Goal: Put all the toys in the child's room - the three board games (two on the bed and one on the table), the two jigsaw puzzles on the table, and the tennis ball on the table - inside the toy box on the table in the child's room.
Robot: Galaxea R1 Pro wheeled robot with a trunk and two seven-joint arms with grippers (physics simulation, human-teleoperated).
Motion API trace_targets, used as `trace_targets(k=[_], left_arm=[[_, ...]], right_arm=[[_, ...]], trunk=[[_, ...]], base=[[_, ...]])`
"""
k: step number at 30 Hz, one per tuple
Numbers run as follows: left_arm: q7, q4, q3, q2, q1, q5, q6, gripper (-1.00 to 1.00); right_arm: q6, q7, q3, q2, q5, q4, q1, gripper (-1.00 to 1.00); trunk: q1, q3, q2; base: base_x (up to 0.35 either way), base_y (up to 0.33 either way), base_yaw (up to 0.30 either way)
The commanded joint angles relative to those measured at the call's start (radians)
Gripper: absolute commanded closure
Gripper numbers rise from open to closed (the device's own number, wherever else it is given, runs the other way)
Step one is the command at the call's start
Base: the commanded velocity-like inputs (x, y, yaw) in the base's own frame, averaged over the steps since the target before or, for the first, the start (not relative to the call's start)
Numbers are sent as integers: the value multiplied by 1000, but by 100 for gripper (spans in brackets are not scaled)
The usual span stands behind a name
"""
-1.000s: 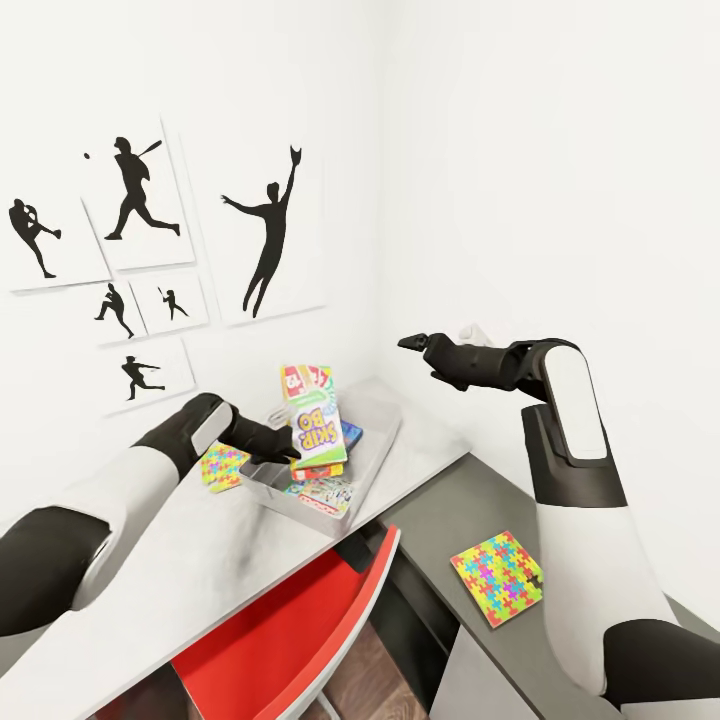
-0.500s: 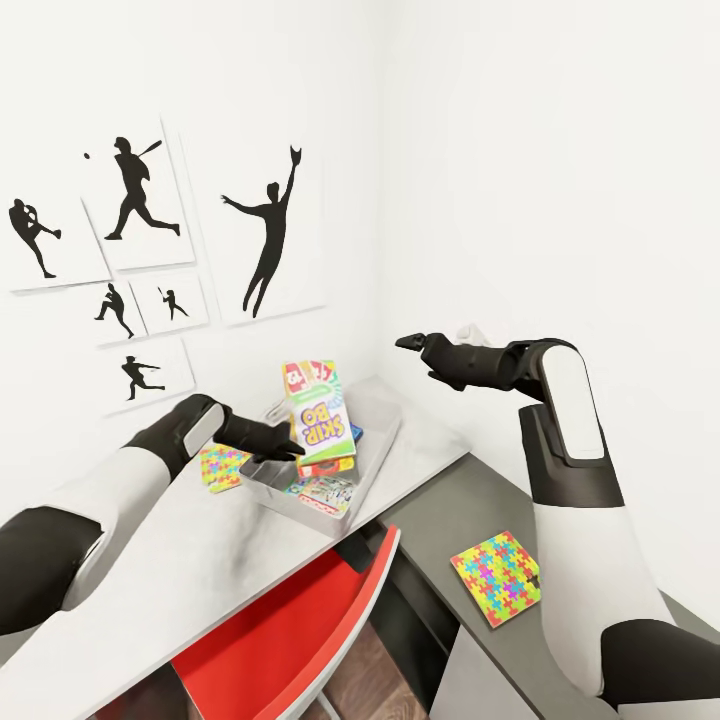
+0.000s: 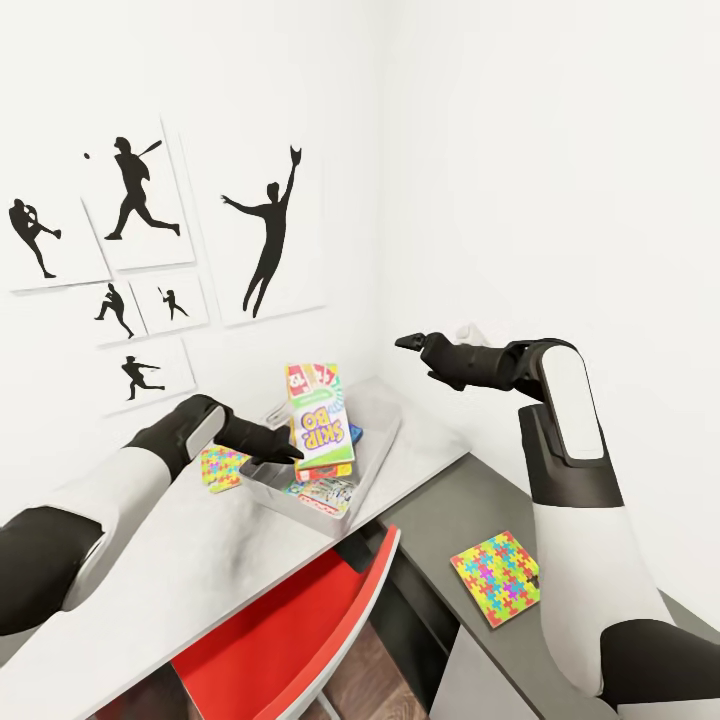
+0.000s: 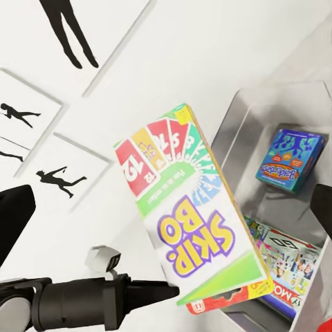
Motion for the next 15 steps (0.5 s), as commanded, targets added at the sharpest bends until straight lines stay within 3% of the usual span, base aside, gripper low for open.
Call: trace_targets(k=[1, 15], left_arm=[[-7, -1, -5, 0, -1, -4, 0, 100], [-2, 93, 9, -18, -5, 3, 12, 100]], right_arm=[[2, -10, -1, 0, -9, 0, -1, -100], [-32, -10, 0, 0, -10, -3, 2, -100]], trunk=[[1, -2, -2], [1, -2, -2]], base=[[0, 0, 0], [0, 0, 0]])
